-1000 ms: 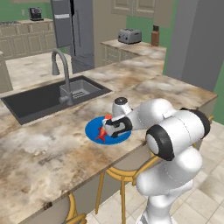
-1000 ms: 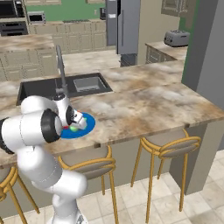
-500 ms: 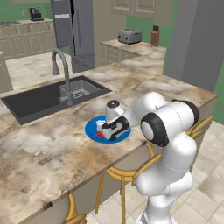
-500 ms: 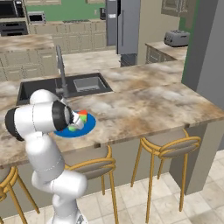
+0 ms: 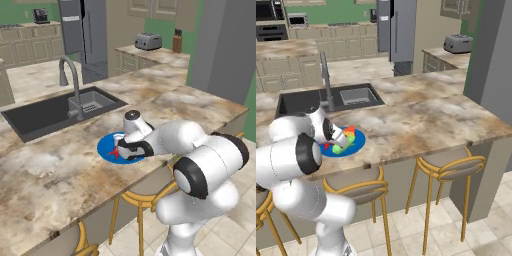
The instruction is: Take the cheese, fish, and corn from the fridge and place them on the plate on the dining counter to create an appetizer plate.
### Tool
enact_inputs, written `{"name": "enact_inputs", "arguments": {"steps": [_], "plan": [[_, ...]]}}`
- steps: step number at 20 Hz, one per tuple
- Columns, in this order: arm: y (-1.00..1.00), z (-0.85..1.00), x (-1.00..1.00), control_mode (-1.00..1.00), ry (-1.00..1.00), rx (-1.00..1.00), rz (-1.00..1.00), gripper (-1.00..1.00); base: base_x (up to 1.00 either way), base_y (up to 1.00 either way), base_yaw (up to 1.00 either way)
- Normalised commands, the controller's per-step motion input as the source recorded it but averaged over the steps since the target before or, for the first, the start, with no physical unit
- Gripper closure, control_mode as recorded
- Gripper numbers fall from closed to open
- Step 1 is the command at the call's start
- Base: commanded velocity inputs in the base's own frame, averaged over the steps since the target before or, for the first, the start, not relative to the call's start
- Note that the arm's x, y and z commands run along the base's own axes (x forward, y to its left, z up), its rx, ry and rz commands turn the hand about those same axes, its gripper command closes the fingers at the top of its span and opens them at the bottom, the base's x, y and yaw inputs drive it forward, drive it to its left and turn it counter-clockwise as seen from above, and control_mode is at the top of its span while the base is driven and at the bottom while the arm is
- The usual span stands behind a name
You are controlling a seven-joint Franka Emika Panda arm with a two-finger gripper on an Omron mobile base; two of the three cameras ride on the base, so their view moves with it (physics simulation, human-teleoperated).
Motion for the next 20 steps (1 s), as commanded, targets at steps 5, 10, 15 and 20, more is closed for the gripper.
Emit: {"name": "enact_inputs", "arguments": {"steps": [5, 10, 15, 20], "plan": [[-0.29, 1.0, -0.56, -1.0, -0.06, 0.0, -0.11, -1.0, 0.0, 0.0, 0.0], [-0.71, 0.8, -1.0, -1.0, -0.07, 0.02, -0.15, -1.0, 0.0, 0.0, 0.0], [-1.0, 0.45, -1.0, -1.0, -0.16, 0.08, -0.15, -1.0, 0.0, 0.0, 0.0], [-1.0, 0.24, -1.0, -1.0, -0.16, 0.09, -0.14, -1.0, 0.0, 0.0, 0.0]]}}
